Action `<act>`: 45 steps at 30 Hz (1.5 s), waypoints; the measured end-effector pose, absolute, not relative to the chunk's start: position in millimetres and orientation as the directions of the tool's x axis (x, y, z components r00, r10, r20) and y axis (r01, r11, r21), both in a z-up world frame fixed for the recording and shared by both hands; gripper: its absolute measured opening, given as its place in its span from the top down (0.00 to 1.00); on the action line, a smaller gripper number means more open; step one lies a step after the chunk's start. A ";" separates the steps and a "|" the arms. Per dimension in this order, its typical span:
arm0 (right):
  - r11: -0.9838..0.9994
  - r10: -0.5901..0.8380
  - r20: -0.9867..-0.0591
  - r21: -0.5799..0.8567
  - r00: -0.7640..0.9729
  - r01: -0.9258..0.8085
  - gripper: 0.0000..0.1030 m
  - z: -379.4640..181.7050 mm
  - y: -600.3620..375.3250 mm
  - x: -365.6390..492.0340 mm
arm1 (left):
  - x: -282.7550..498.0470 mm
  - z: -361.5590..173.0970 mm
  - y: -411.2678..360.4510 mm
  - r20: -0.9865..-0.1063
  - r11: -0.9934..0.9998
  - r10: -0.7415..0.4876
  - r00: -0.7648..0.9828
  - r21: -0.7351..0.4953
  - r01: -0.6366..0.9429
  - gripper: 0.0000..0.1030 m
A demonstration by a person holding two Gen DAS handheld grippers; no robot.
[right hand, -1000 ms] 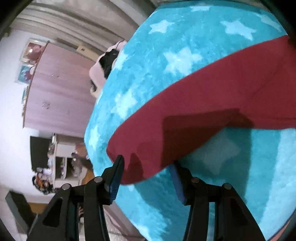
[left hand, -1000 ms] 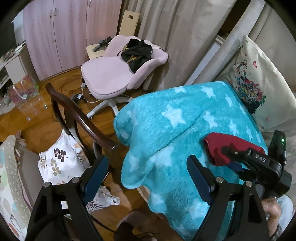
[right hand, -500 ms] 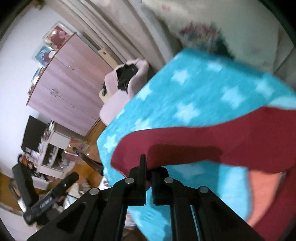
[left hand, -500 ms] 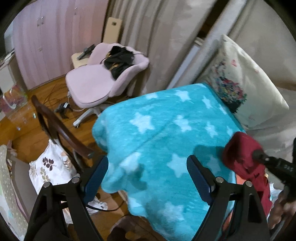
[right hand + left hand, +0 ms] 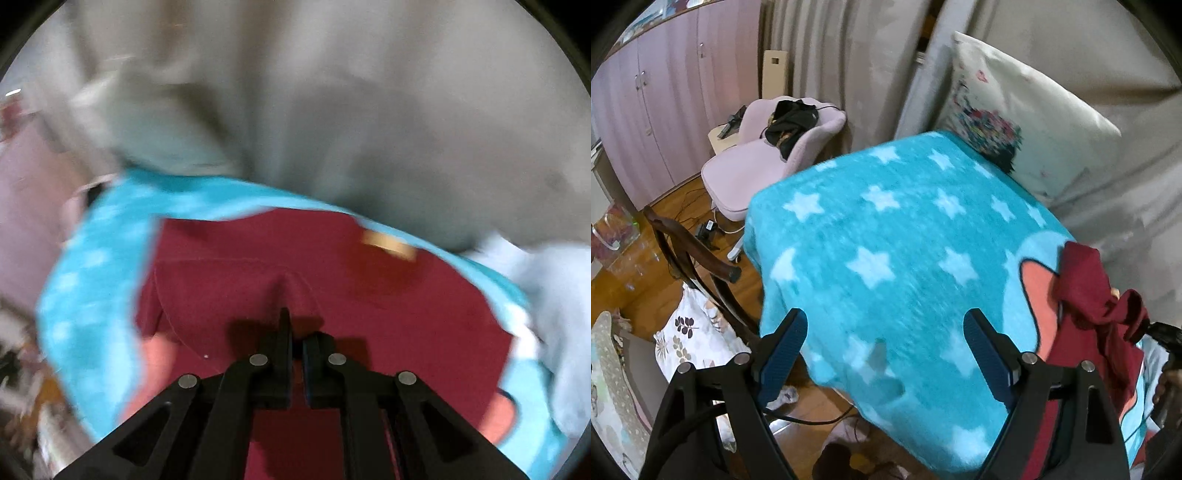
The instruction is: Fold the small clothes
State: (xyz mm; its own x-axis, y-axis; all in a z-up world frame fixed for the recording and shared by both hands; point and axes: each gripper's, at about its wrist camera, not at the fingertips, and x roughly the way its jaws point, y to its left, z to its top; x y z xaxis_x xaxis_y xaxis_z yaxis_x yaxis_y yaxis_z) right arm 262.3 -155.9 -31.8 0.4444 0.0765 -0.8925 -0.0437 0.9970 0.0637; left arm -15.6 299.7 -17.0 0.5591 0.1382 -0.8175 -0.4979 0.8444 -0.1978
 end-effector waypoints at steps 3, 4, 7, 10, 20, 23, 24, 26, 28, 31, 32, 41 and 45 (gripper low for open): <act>0.983 0.108 -0.896 0.161 0.431 0.086 0.86 -44.4 -200.9 252.9 | -23.4 -13.0 277.8 -0.814 0.859 0.143 0.564 -0.181 -0.479 0.16; 0.978 0.127 -0.886 0.186 0.446 0.091 0.69 -41.5 -204.2 243.8 | -25.1 -12.4 272.8 -0.813 0.861 0.144 0.564 -0.178 -0.476 0.16; 0.969 0.160 -0.852 0.231 0.498 0.084 0.45 -36.6 -211.1 223.3 | -36.1 -9.4 257.7 -0.814 0.863 0.151 0.561 -0.168 -0.477 0.16; 0.952 0.210 -0.839 0.293 0.501 0.092 0.45 -40.1 -216.4 209.9 | -47.4 -1.7 250.2 -0.806 0.858 0.168 0.568 -0.164 -0.486 0.16; 0.904 0.388 -0.830 0.427 0.400 0.009 0.45 -81.4 -189.1 169.2 | -84.1 13.3 242.8 -0.790 0.831 0.234 0.567 -0.141 -0.538 0.16; 0.901 0.400 -0.842 0.433 0.361 0.011 0.45 -92.1 -190.9 154.8 | -87.3 18.6 241.7 -0.778 0.831 0.240 0.581 -0.144 -0.537 0.16; 0.903 0.397 -0.847 0.429 0.353 0.014 0.45 -94.8 -193.4 149.5 | -88.0 19.9 241.0 -0.774 0.831 0.239 0.586 -0.149 -0.535 0.16; 0.900 0.403 -0.852 0.435 0.333 0.023 0.45 -100.9 -198.6 138.6 | -89.9 21.6 239.2 -0.770 0.834 0.233 0.594 -0.157 -0.530 0.16; 0.898 0.409 -0.857 0.439 0.313 0.030 0.45 -107.4 -203.9 128.1 | -91.2 22.3 235.7 -0.765 0.839 0.229 0.602 -0.158 -0.521 0.16; 0.918 0.378 -0.875 0.395 0.302 -0.003 0.45 -109.6 -208.5 104.4 | -90.5 21.0 231.6 -0.771 0.844 0.205 0.603 -0.172 -0.508 0.16; 0.922 0.373 -0.876 0.388 0.307 -0.014 0.45 -108.3 -209.1 100.3 | -89.6 20.1 229.4 -0.772 0.846 0.196 0.605 -0.179 -0.503 0.16; 0.994 0.104 -0.953 0.109 0.283 0.002 0.39 -114.4 -245.4 23.2 | -58.9 -9.9 185.4 -0.790 0.885 0.012 0.613 -0.276 -0.374 0.16; 0.988 0.085 -0.955 0.117 0.285 0.100 0.36 -109.1 -283.8 -11.3 | -43.4 -14.6 163.9 -0.783 0.909 -0.038 0.621 -0.285 -0.303 0.16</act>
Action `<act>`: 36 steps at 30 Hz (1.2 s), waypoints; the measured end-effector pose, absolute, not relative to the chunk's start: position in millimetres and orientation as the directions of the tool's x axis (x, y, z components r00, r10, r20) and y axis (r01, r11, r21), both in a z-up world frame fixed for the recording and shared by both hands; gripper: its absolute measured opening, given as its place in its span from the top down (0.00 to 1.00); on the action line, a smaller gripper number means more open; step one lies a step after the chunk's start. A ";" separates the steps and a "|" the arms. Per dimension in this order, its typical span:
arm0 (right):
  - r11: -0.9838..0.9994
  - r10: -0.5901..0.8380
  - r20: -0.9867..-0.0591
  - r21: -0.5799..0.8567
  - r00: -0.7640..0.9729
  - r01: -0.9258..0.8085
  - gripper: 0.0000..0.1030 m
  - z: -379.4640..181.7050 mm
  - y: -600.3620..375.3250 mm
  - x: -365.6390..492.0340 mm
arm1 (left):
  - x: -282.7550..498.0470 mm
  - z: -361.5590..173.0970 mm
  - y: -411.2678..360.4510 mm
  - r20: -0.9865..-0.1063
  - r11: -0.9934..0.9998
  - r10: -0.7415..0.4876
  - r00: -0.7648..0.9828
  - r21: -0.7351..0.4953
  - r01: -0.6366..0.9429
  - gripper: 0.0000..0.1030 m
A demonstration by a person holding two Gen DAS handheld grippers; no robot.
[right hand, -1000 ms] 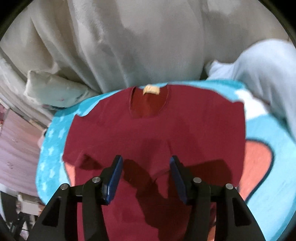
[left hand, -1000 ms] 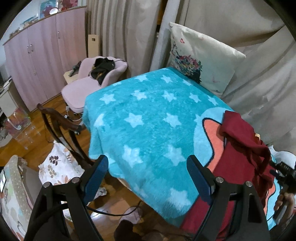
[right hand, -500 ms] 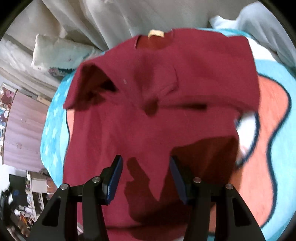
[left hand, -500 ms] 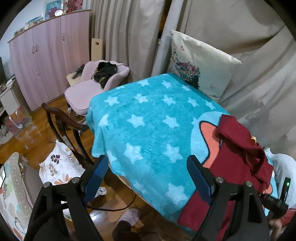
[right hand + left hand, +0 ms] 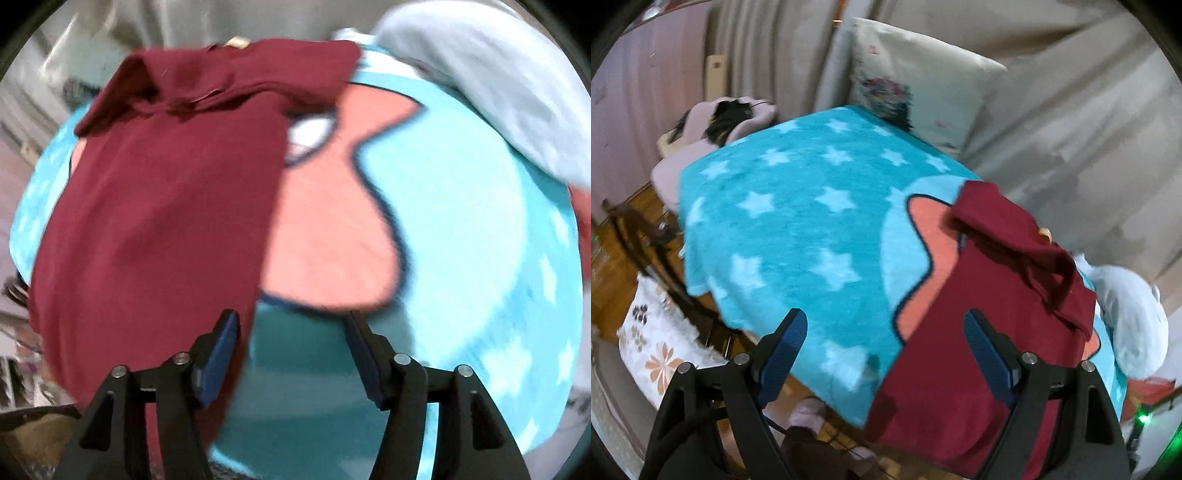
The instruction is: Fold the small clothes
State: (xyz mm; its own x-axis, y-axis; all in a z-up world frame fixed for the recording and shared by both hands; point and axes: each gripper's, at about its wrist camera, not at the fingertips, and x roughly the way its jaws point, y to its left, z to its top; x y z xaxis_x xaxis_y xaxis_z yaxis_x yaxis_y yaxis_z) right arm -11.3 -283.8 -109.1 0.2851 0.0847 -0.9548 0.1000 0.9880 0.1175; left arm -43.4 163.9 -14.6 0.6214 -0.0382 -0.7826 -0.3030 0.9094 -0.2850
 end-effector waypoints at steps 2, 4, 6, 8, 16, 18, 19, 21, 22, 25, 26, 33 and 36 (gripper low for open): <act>0.982 0.053 -0.939 0.111 0.339 0.154 0.36 -90.8 -300.9 -25.6 | -35.3 -19.3 156.8 -0.787 0.912 -0.068 0.613 -0.298 -0.281 0.16; 0.973 0.052 -0.920 0.134 0.389 0.188 0.36 -73.6 -307.8 -26.6 | -28.3 -21.4 153.1 -0.791 0.911 -0.097 0.604 -0.315 -0.266 0.16; 0.966 0.078 -0.889 0.178 0.451 0.185 0.36 -56.4 -303.6 -17.4 | -22.4 -21.1 150.5 -0.791 0.915 -0.114 0.601 -0.320 -0.248 0.16; 0.969 0.122 -0.862 0.211 0.491 0.131 0.36 -43.2 -287.8 6.5 | -19.9 -18.7 148.9 -0.790 0.923 -0.120 0.601 -0.312 -0.227 0.16; 0.983 0.168 -0.829 0.181 0.534 -0.029 0.36 -49.8 -191.7 125.2 | -28.0 -12.2 188.9 -0.795 0.931 -0.038 0.605 -0.248 -0.267 0.16; 0.995 0.103 -0.846 0.098 0.524 -0.038 0.35 -60.7 -168.7 153.4 | -30.7 -12.0 202.7 -0.799 0.923 -0.012 0.601 -0.240 -0.301 0.16; 0.998 0.058 -0.850 0.031 0.524 -0.061 0.35 -67.0 -158.4 162.9 | -31.9 -11.5 213.2 -0.801 0.915 0.008 0.599 -0.235 -0.327 0.16; 0.991 -0.005 -0.855 -0.072 0.518 -0.110 0.35 -80.0 -143.2 175.7 | -32.3 -11.1 224.9 -0.802 0.904 0.032 0.597 -0.231 -0.359 0.16; 0.983 -0.051 -0.851 -0.135 0.522 -0.124 0.36 -86.7 -137.1 180.5 | -32.2 -10.9 232.0 -0.803 0.897 0.043 0.594 -0.231 -0.377 0.16; 0.976 -0.093 -0.861 -0.178 0.500 -0.126 0.93 -88.3 -142.5 189.9 | -27.3 -11.7 238.6 -0.804 0.890 0.045 0.593 -0.237 -0.389 0.16; 0.979 -0.092 -0.856 -0.171 0.510 -0.112 0.93 -81.9 -147.5 189.2 | -25.3 -12.3 238.4 -0.804 0.891 0.042 0.593 -0.239 -0.387 0.16; 0.909 -0.283 -0.726 -0.412 0.626 -0.067 0.93 -39.8 -187.2 171.1 | -4.0 -21.9 212.1 -0.814 0.913 -0.015 0.581 -0.248 -0.324 0.16; 0.905 -0.320 -0.791 -0.418 0.521 -0.079 0.69 -68.7 -211.6 175.9 | -1.3 -24.0 198.5 -0.818 0.923 -0.034 0.574 -0.246 -0.297 0.16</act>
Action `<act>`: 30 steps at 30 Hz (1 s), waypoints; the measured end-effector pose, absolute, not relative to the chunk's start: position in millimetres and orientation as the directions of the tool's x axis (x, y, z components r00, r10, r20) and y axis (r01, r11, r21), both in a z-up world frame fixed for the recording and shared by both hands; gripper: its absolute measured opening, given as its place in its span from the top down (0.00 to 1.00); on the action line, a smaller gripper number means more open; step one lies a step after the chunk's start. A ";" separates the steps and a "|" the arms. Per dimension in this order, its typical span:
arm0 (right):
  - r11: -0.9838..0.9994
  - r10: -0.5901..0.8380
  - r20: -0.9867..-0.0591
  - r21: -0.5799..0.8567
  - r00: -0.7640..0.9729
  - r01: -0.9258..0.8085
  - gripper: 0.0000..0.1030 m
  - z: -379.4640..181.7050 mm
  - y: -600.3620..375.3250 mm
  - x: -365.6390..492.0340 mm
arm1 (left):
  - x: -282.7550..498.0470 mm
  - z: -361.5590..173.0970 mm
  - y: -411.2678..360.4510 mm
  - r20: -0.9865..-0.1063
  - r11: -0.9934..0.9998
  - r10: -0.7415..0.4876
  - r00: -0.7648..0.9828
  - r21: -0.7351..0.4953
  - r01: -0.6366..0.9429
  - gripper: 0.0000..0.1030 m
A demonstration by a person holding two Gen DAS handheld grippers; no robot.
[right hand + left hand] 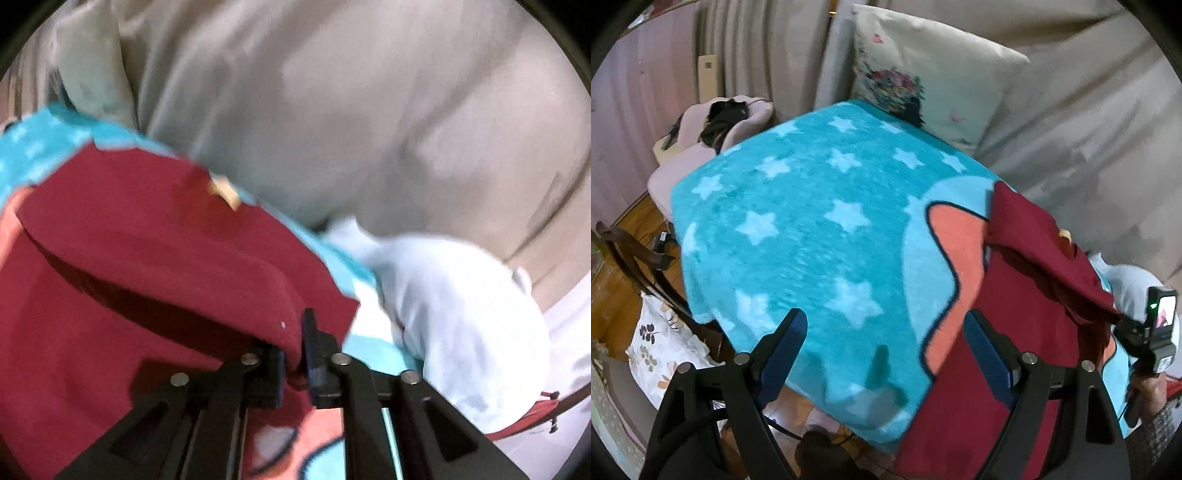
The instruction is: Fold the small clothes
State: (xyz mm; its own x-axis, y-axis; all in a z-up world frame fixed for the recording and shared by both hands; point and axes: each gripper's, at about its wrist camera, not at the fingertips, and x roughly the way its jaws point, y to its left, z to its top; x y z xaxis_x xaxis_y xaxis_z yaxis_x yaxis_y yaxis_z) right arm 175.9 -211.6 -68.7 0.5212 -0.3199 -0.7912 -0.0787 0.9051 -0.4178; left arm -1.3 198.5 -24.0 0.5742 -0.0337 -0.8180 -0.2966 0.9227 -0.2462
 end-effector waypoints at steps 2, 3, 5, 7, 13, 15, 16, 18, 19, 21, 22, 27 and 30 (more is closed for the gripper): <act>0.929 -0.291 -0.833 -0.363 0.470 -0.068 0.66 -78.5 -223.7 164.7 | -2.7 -23.3 190.5 -0.817 0.931 -0.033 0.575 -0.235 -0.280 0.16; 0.939 -0.273 -0.843 -0.337 0.464 -0.061 0.66 -77.7 -225.8 159.0 | -4.2 -23.0 188.6 -0.817 0.933 -0.029 0.576 -0.229 -0.278 0.16; 0.959 -0.235 -0.854 -0.283 0.464 -0.035 0.64 -69.4 -229.9 137.1 | -10.1 -23.1 188.8 -0.819 0.932 -0.011 0.573 -0.216 -0.291 0.16; 0.980 -0.169 -0.866 -0.199 0.471 -0.015 0.54 -57.5 -229.6 120.7 | -16.9 -23.8 195.1 -0.825 0.924 0.010 0.566 -0.209 -0.321 0.16; 0.998 0.053 -0.862 0.068 0.505 0.011 0.52 -42.0 -200.1 127.2 | -46.2 -20.6 220.6 -0.822 0.892 0.091 0.562 -0.184 -0.413 0.16; 0.991 0.125 -0.868 0.130 0.481 -0.023 0.52 -48.1 -175.9 150.9 | -58.3 -20.7 232.9 -0.824 0.876 0.116 0.555 -0.179 -0.448 0.16; 0.988 0.152 -0.864 0.149 0.480 -0.046 0.52 -49.1 -159.6 162.7 | -63.2 -21.0 238.4 -0.825 0.868 0.125 0.552 -0.179 -0.463 0.16; 0.983 0.182 -0.848 0.159 0.497 -0.089 0.52 -48.6 -128.7 182.0 | -73.9 -21.4 250.9 -0.825 0.850 0.147 0.546 -0.177 -0.497 0.16; 0.980 0.200 -0.841 0.163 0.503 -0.117 0.52 -47.4 -106.6 194.2 | -79.5 -22.8 259.1 -0.826 0.837 0.158 0.541 -0.179 -0.518 0.16; 0.973 0.228 -0.837 0.178 0.497 -0.146 0.52 -51.7 -80.9 212.8 | -85.3 -25.4 270.2 -0.830 0.819 0.165 0.533 -0.185 -0.542 0.16; 0.970 0.238 -0.839 0.180 0.489 -0.165 0.52 -55.2 -59.9 224.2 | -88.1 -27.8 277.1 -0.833 0.809 0.167 0.527 -0.190 -0.557 0.16; 0.961 0.240 -0.891 0.163 0.386 -0.223 0.50 -87.9 1.5 257.4 | -85.1 -35.1 293.8 -0.842 0.801 0.157 0.516 -0.197 -0.565 0.16; 0.929 0.320 -0.885 0.223 0.338 -0.295 0.50 -86.0 25.6 245.4 | -75.3 -39.1 303.2 -0.846 0.812 0.141 0.514 -0.198 -0.549 0.16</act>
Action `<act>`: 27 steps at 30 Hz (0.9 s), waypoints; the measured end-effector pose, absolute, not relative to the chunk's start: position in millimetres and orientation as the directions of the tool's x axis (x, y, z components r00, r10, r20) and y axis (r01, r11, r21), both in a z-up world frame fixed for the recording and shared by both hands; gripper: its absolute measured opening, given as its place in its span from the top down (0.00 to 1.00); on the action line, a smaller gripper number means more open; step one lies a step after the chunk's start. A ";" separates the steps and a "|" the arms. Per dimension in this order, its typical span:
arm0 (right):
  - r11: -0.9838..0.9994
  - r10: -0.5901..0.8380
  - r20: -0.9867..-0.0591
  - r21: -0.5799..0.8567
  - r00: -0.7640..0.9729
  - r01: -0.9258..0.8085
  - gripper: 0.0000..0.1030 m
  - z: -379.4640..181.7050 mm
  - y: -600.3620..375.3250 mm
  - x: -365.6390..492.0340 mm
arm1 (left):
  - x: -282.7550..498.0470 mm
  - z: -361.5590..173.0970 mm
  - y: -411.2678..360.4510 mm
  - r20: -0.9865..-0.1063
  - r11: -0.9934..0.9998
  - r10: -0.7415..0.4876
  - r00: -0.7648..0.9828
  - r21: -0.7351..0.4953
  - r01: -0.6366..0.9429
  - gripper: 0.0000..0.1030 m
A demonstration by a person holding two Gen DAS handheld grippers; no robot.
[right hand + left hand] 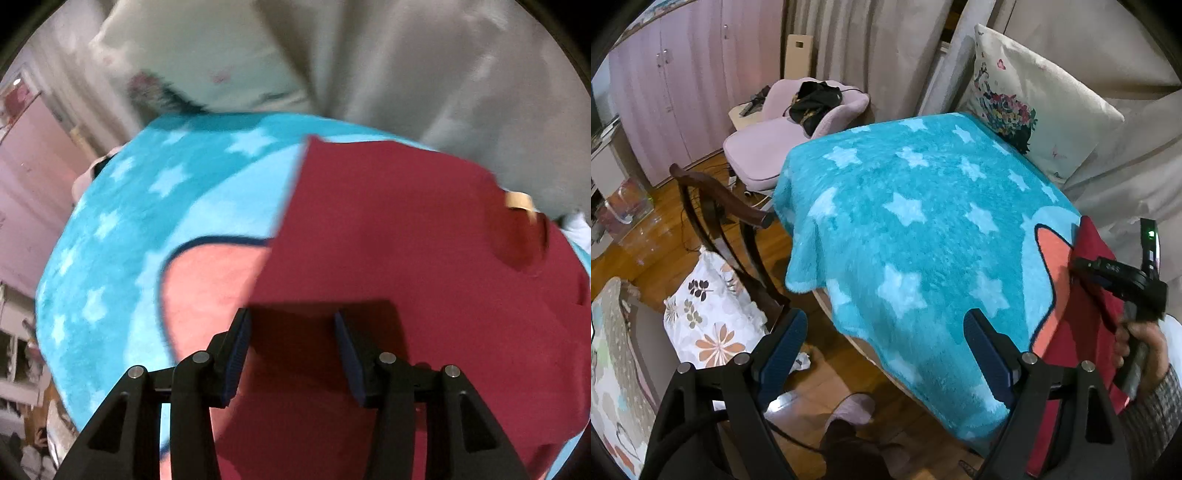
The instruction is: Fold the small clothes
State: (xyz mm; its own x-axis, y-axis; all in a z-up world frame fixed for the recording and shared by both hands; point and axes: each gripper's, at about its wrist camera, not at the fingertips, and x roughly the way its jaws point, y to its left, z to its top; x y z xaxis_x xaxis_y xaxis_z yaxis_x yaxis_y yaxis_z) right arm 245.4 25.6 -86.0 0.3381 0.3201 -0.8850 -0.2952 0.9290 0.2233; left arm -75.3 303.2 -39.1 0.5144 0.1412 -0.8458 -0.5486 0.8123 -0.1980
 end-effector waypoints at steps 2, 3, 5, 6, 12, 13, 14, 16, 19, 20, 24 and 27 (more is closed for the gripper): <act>0.893 0.384 -0.879 0.276 0.283 -0.355 0.50 -84.3 37.8 231.8 | -65.9 -41.8 308.8 -0.847 0.821 0.128 0.516 -0.201 -0.534 0.16; 0.872 0.423 -0.872 0.318 0.245 -0.373 0.50 -84.2 41.0 225.9 | -61.4 -42.9 312.1 -0.847 0.827 0.120 0.518 -0.204 -0.524 0.16; 0.851 0.470 -0.857 0.374 0.214 -0.369 0.50 -82.5 40.0 211.6 | -49.3 -45.5 316.7 -0.849 0.840 0.099 0.519 -0.209 -0.501 0.16; 0.850 0.477 -0.851 0.382 0.221 -0.363 0.50 -81.0 37.7 204.3 | -43.4 -46.5 317.9 -0.850 0.846 0.087 0.520 -0.213 -0.490 0.16; 0.896 0.436 -0.860 0.386 0.264 -0.222 0.50 -82.7 -14.5 159.9 | 3.1 -53.3 302.0 -0.851 0.903 -0.034 0.524 -0.250 -0.349 0.16; 0.908 0.414 -0.870 0.377 0.267 -0.181 0.50 -87.3 -32.8 147.6 | 11.9 -55.8 293.4 -0.855 0.912 -0.059 0.515 -0.256 -0.320 0.16; 0.917 0.398 -0.878 0.371 0.267 -0.147 0.50 -91.0 -47.2 137.3 | 20.3 -59.0 282.8 -0.860 0.921 -0.092 0.502 -0.265 -0.286 0.16; 0.936 0.352 -0.899 0.344 0.259 -0.077 0.50 -99.3 -79.3 113.9 | 30.1 -63.1 264.5 -0.862 0.927 -0.146 0.486 -0.290 -0.237 0.16; 0.901 0.417 -0.865 0.433 0.279 -0.005 0.61 -103.5 -135.4 72.1 | 35.6 -66.1 231.7 -0.860 0.939 -0.185 0.476 -0.297 -0.172 0.16; 0.908 0.396 -0.876 0.419 0.276 0.029 0.58 -102.4 -150.7 60.5 | 34.7 -67.2 220.5 -0.861 0.943 -0.188 0.473 -0.293 -0.157 0.16; 0.948 0.276 -0.924 0.307 0.265 0.083 0.55 -101.9 -196.1 19.5 | 25.7 -75.9 191.8 -0.868 0.941 -0.211 0.450 -0.305 -0.148 0.16; 0.957 0.231 -0.934 0.268 0.273 0.108 0.56 -99.2 -224.0 -1.5 | 16.5 -86.2 174.2 -0.873 0.937 -0.220 0.436 -0.313 -0.154 0.16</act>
